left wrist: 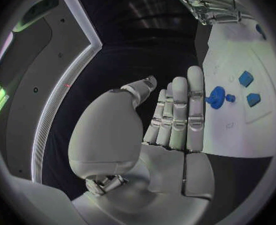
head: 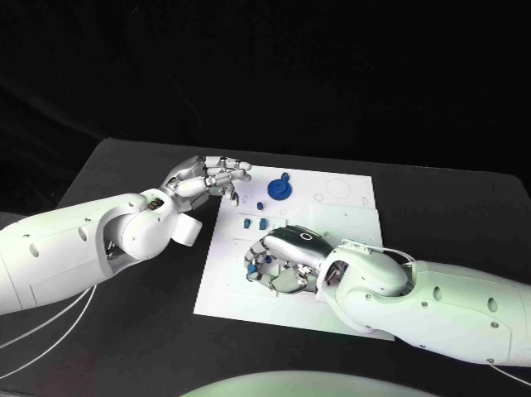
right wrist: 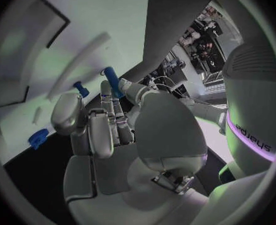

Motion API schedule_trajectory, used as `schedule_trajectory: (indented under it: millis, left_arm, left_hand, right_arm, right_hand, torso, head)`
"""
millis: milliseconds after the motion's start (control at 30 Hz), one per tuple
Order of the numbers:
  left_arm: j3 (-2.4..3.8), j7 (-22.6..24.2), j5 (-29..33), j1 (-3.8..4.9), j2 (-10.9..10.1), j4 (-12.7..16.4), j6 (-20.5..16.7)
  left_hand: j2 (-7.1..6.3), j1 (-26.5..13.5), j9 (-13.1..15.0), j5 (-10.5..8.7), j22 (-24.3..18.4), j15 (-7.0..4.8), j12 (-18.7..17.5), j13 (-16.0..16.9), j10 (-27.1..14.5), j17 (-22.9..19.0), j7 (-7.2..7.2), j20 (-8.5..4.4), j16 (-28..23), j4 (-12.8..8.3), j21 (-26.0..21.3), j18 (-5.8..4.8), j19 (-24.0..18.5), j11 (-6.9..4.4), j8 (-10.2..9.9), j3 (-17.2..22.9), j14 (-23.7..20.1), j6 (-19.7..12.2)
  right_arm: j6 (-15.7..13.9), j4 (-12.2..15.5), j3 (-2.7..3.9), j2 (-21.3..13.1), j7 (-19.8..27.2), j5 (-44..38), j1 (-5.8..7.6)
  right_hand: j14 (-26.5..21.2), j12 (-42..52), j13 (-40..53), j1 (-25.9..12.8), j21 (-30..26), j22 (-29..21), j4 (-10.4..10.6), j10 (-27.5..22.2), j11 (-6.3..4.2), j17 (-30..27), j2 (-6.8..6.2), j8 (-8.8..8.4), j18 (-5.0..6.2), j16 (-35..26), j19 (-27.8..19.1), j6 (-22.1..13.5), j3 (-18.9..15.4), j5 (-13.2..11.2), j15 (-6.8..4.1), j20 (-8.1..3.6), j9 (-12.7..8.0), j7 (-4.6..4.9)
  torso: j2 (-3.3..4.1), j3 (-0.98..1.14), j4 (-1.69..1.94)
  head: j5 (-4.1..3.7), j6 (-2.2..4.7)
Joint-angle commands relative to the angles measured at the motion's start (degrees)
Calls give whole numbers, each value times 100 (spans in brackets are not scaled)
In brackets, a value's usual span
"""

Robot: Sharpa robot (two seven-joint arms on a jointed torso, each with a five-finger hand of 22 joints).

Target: Assemble the parts on the task board

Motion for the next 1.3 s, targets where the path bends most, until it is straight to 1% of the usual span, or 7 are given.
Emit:
schedule_trajectory:
  millis: [33,433,700,800,933,1133,1300]
  left_arm:
    - [5,28,-13,-2,5,11,107]
    - [5,21,-18,-2,5,10,114]
    - [5,16,-19,-2,1,12,111]
    - [5,15,-19,-2,0,12,112]
    - [5,13,-20,-2,-2,13,113]
    - [5,1,-21,-2,-4,15,124]
    - [5,-5,-27,-2,-8,17,130]
  left_hand:
    - [4,-13,-5,11,8,1,30,1,-41,5,21,6,31,-4,27,73,-16,-7,-10,-30,-57,-5]
    - [7,-18,-6,11,10,2,33,1,-46,9,22,7,34,2,27,73,-19,-6,-9,-33,-59,-7]
    - [7,-18,-6,11,10,2,33,1,-46,9,22,7,34,2,27,73,-19,-6,-9,-33,-59,-7]
    - [7,-18,-6,11,10,2,33,1,-46,9,22,7,34,2,27,73,-19,-6,-9,-33,-59,-7]
    - [7,-18,-6,11,10,2,33,1,-46,9,22,7,34,2,27,73,-19,-6,-9,-33,-59,-7]
    - [12,-20,-8,12,11,3,35,2,-50,13,22,9,35,6,28,73,-22,-6,-9,-33,-63,-9]
    - [13,-22,-9,11,11,4,36,2,-53,14,23,9,35,9,28,73,-23,-5,-9,-34,-65,-10]
  right_arm:
    - [-26,-13,-15,2,-177,-168,-25]
    - [-30,-45,-15,22,-196,-150,-32]
    - [390,-64,-15,37,-187,-134,-32]
    - [561,-66,-15,57,-164,-136,-32]
    - [660,-70,-22,85,-145,-148,-33]
    - [686,-75,-31,106,-189,-210,-34]
    - [585,-77,-37,110,-278,-280,-35]
  right_hand:
    - [202,-12,5,13,33,11,-20,56,-3,3,20,41,-90,18,30,43,21,19,-25,-15,27,-17]
    - [204,-12,6,16,41,18,-25,59,-3,9,20,43,-92,21,33,42,23,21,-25,-15,29,-17]
    - [204,-22,10,-31,16,5,-32,59,8,5,-35,51,-87,25,19,13,-10,20,-19,-13,39,-3]
    - [204,-30,15,-74,10,8,-47,55,15,15,-116,49,-86,31,12,-20,-63,29,-12,-8,40,7]
    - [205,-32,19,-89,22,22,-59,55,18,25,-152,40,-89,37,16,-49,-87,35,-9,-5,36,17]
    - [202,-28,23,-94,17,21,-64,63,18,14,-164,36,-88,34,13,-60,-95,36,-8,-4,34,20]
    - [203,-20,37,-122,17,29,-69,77,28,20,-203,-6,-88,40,11,-138,-123,37,-2,1,11,45]
  torso:
    - [1,3,-1]
    - [0,3,-1]
    - [-2,0,-3]
    - [-1,0,-3]
    - [-1,1,-1]
    - [0,1,-1]
    - [-1,1,-2]
  head:
    - [10,4]
    - [38,2]
    - [44,-10]
    - [45,-13]
    - [37,-5]
    - [35,-3]
    - [30,2]
